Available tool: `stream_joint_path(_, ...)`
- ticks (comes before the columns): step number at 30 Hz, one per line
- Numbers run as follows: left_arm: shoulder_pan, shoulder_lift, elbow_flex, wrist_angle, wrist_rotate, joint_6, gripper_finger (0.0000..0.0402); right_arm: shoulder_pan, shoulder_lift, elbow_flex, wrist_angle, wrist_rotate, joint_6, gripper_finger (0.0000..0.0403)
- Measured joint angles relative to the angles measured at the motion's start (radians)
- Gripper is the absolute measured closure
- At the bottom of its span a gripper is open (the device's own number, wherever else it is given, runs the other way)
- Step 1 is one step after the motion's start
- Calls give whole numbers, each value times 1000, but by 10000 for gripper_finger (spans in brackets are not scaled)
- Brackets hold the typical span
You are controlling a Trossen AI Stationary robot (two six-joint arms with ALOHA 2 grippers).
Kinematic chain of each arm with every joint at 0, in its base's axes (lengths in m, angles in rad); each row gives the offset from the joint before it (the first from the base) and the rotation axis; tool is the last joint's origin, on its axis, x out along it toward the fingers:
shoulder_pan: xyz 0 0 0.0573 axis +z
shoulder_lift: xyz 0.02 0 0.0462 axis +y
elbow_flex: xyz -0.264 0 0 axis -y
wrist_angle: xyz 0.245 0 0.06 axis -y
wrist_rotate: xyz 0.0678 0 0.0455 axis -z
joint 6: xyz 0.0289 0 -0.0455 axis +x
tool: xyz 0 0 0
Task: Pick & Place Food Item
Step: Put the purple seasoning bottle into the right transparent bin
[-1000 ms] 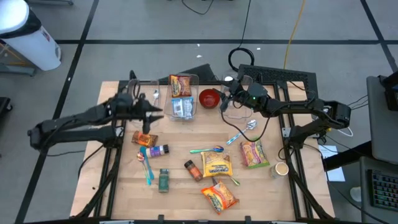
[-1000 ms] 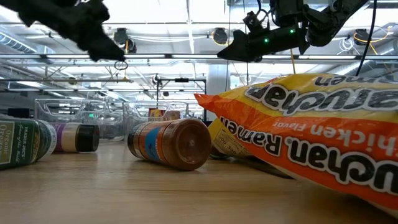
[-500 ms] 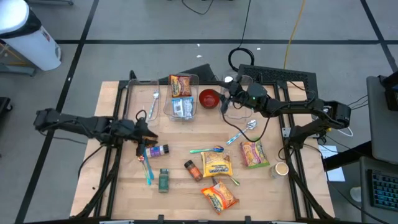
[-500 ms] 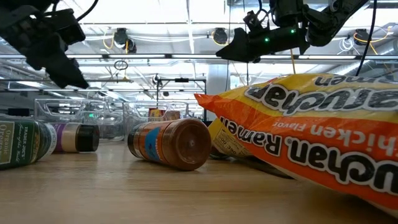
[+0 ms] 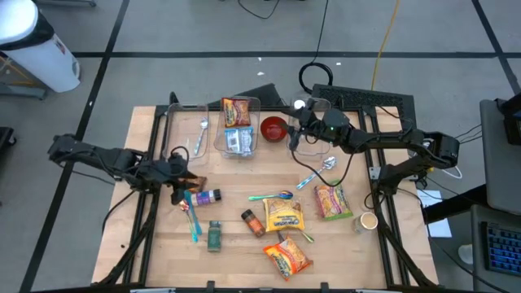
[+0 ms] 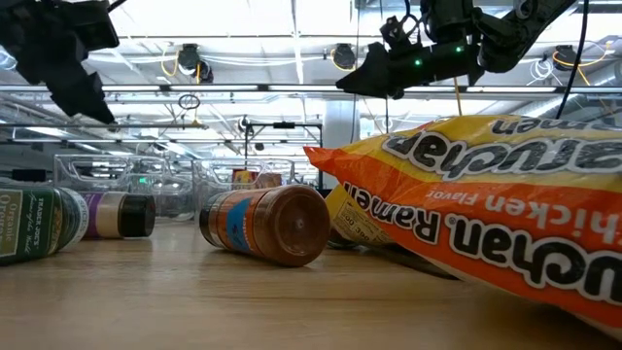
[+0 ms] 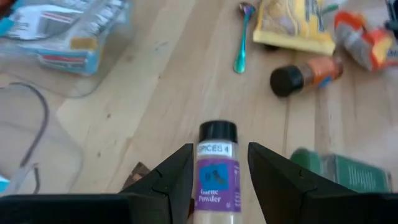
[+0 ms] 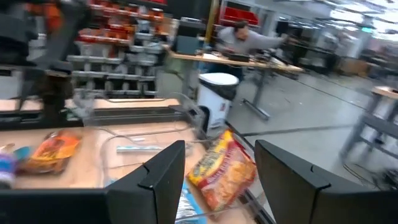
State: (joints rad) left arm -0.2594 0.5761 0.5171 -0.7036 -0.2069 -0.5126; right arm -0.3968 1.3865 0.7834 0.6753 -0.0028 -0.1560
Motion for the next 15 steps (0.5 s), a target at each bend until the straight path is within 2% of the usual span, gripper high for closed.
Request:
stream_joint_path(4,-6,16,-8,2,26,40,245,0,0,0,10,-144,-41,218)
stream_joint_path(7,-6,28,-17,10,32,-14,245,0,0,0,31,-249,-69,218)
stream_joint_path(10,-6,49,-17,19,31,-39,245,0,0,0,61,-285,-87,218)
stream_joint_path(15,-6,95,-18,20,31,-55,245,0,0,0,82,-288,-74,218)
